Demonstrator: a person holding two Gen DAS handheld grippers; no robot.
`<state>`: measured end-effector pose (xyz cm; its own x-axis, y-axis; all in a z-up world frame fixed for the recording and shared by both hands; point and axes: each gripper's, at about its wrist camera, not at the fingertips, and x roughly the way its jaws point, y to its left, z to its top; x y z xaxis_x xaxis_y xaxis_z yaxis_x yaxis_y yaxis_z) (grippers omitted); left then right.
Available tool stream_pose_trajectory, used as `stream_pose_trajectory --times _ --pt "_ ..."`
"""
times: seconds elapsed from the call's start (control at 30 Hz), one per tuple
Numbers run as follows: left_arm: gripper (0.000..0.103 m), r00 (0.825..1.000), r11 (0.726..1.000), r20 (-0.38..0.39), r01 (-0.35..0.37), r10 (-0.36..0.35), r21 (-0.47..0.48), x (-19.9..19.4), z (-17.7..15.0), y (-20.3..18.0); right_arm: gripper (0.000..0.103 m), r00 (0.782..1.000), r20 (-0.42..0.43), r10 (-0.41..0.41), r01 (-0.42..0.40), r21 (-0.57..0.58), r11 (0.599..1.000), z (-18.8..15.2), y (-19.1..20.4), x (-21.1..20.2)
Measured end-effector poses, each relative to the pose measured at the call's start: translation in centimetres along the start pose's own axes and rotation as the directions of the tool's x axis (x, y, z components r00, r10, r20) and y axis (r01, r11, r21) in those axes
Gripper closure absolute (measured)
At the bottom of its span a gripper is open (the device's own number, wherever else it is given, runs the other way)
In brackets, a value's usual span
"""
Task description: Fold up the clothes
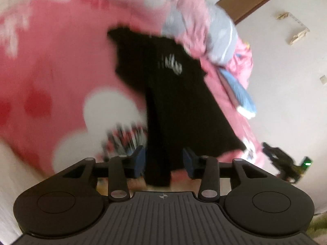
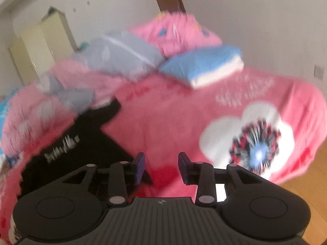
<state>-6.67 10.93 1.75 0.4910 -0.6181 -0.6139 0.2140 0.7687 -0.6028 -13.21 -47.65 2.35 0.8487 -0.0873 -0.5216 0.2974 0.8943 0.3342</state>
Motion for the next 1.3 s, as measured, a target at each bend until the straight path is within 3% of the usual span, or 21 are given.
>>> stream_pose_trajectory --times 0.07,0.13,0.23,0.3,0.4,0.57,0.6,0.7,0.73,0.8,0.87,0.97,1.1,1.23,1.3 --pt "0.061 0.998 0.998 0.038 -0.045 0.043 0.055 0.4 1.9 -0.7 0.064 0.996 0.025 0.090 -0.090 0.011 0.996 1.1 1.4 0.5" --pt "0.060 0.994 0.985 0.071 -0.096 0.087 0.143 2.0 3.7 -2.0 0.064 0.977 0.012 0.213 -0.213 0.022 0.977 1.6 3.5 2.1" --pt "0.059 0.983 0.942 0.099 -0.178 0.156 0.284 6.1 6.1 -4.3 0.064 0.913 -0.074 0.402 -0.399 0.054 0.915 1.3 8.0 6.6" --pt "0.058 0.976 0.903 0.111 -0.215 0.187 0.372 9.2 7.5 -5.7 0.064 0.870 -0.134 0.474 -0.474 0.037 0.880 0.3 11.7 10.1" --pt "0.058 0.967 0.863 0.124 -0.253 0.221 0.437 14.2 9.5 -6.5 0.067 0.838 -0.203 0.507 -0.518 -0.005 0.855 -0.8 16.2 15.6" --pt "0.059 0.931 0.799 0.163 -0.364 0.327 0.479 20.4 11.7 -5.5 0.070 0.818 -0.233 0.526 -0.537 0.017 0.843 -1.5 19.4 22.6" --pt "0.059 0.928 0.799 0.166 -0.372 0.334 0.472 20.9 12.1 -5.0 0.070 0.820 -0.233 0.523 -0.533 0.023 0.846 -1.9 19.4 23.3" --pt "0.076 0.932 0.842 0.161 -0.361 0.324 0.400 21.2 13.2 -3.5 0.071 0.834 -0.247 0.494 -0.499 0.048 0.865 -3.0 18.4 25.2" --pt "0.085 0.937 0.864 0.162 -0.348 0.309 0.364 20.8 13.5 -2.9 0.075 0.828 -0.244 0.504 -0.502 0.078 0.862 -3.4 17.6 25.4" --pt "0.092 0.937 0.891 0.183 -0.343 0.299 0.298 20.0 14.1 -2.0 0.078 0.811 -0.226 0.540 -0.519 0.146 0.842 -3.9 16.1 25.7" --pt "0.093 0.932 0.913 0.210 -0.339 0.294 0.226 18.8 14.8 -0.9 0.080 0.805 -0.213 0.554 -0.523 0.185 0.832 -3.9 15.5 25.9" --pt "0.095 0.924 0.936 0.238 -0.332 0.298 0.115 16.9 15.9 0.8 0.080 0.815 -0.208 0.541 -0.516 0.165 0.840 -4.1 15.9 26.0" --pt "0.096 0.850 0.892 0.328 -0.449 0.412 0.043 14.3 17.3 2.4 0.080 0.820 -0.207 0.533 -0.512 0.150 0.846 -4.1 16.1 25.8" --pt "0.096 0.729 0.819 0.435 -0.572 0.528 -0.036 11.6 19.1 4.3 0.080 0.821 -0.207 0.532 -0.510 0.154 0.846 -4.1 16.1 25.8" --pt "0.096 0.685 0.788 0.457 -0.612 0.567 -0.060 11.0 20.2 5.4 0.080 0.821 -0.207 0.533 -0.510 0.157 0.846 -4.1 16.1 25.9"
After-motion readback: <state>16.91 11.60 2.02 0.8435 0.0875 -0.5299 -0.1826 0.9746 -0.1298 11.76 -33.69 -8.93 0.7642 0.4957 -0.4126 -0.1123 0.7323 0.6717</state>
